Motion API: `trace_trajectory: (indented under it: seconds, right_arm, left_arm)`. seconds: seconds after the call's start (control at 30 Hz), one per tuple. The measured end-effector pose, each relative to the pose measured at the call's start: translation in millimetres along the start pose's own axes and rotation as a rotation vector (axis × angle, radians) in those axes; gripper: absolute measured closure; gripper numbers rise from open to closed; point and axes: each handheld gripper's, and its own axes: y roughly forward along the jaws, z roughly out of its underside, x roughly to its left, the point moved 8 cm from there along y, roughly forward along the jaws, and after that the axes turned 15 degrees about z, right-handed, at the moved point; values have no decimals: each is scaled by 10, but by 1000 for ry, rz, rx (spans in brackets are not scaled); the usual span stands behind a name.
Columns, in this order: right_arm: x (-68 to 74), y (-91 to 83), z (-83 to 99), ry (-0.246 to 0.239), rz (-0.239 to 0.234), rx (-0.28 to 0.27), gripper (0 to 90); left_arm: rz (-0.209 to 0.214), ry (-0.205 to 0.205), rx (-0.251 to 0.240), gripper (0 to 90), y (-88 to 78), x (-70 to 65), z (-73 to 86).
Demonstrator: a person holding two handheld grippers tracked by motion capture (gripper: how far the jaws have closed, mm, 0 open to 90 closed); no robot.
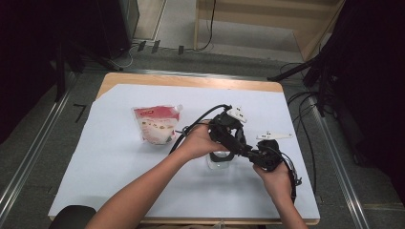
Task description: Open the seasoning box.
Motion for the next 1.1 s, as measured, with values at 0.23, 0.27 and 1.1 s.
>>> trace_trajectory:
  seconds: [0.23,0.27,1.1]
  right_arm:
    - [-3,-6,0,19,-19,-1,900]
    - [0,-9,-2,18,-19,-2,900]
    - [-14,-80,11,11,-15,-3,900]
  left_arm:
    - [-8,-4,6,172,-7,-11,2]
    - [-6,-4,7,172,-11,-15,4]
    - [-16,0,4,151,-358,-115,-6]
